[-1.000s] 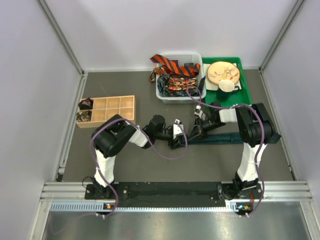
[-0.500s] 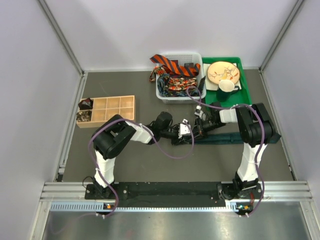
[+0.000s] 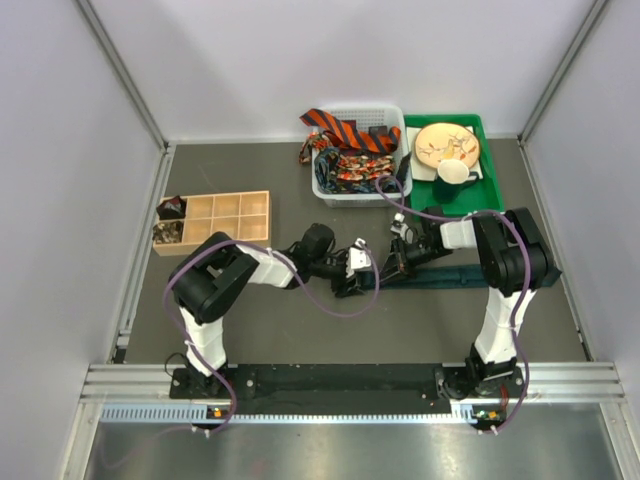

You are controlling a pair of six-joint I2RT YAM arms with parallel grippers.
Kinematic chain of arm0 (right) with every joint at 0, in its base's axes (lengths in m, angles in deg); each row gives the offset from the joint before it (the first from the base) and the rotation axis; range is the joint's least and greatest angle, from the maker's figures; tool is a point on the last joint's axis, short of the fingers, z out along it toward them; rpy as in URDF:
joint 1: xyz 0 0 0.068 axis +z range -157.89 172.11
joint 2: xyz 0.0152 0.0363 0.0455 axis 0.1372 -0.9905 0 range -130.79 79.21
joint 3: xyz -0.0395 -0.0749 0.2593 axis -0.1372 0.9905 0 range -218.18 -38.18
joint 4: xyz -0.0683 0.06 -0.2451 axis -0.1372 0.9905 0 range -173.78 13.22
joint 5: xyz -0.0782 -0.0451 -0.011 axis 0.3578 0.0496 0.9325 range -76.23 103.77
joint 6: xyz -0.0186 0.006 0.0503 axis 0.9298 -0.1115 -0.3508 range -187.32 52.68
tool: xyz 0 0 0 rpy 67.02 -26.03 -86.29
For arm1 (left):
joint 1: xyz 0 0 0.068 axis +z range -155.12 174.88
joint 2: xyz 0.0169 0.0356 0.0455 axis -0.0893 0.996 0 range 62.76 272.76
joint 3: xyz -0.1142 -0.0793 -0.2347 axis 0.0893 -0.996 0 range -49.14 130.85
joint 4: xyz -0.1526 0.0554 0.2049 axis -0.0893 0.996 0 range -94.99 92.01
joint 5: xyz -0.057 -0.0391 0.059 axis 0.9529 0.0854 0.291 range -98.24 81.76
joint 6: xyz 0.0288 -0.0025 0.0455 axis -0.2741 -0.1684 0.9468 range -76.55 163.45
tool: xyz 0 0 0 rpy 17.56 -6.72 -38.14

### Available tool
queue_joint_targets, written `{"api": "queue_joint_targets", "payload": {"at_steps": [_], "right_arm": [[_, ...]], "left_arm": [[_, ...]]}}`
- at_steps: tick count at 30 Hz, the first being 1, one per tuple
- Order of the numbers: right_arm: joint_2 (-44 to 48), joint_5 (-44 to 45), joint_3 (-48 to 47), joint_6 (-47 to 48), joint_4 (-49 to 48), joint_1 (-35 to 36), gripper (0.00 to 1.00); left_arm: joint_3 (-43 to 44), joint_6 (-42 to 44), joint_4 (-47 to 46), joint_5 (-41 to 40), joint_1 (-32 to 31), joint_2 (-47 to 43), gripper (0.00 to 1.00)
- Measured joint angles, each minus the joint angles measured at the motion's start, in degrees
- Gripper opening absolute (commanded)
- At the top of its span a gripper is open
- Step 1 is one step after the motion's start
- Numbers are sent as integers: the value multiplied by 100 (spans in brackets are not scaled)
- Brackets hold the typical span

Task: Roll the ties
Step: Roll the tie at the center of the board.

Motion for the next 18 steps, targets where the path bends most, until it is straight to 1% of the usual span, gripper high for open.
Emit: {"api": "queue_joint_targets", "payload": {"at_steps": [6, 13, 16, 18], "right_arm": [[-9, 2, -4, 2, 11, -4, 0], [-24, 0, -15, 4, 28, -7, 0], [-46, -20, -20, 4, 28, -11, 0], [-50, -24, -22, 7, 28, -11, 0]], "left_arm": [[-282, -186, -562, 223, 114, 0, 66], [-284, -413, -1069, 321, 111, 210, 60], [-284, -426, -1110, 317, 111, 221, 59], [-284, -426, -1113, 319, 107, 227, 56]]}}
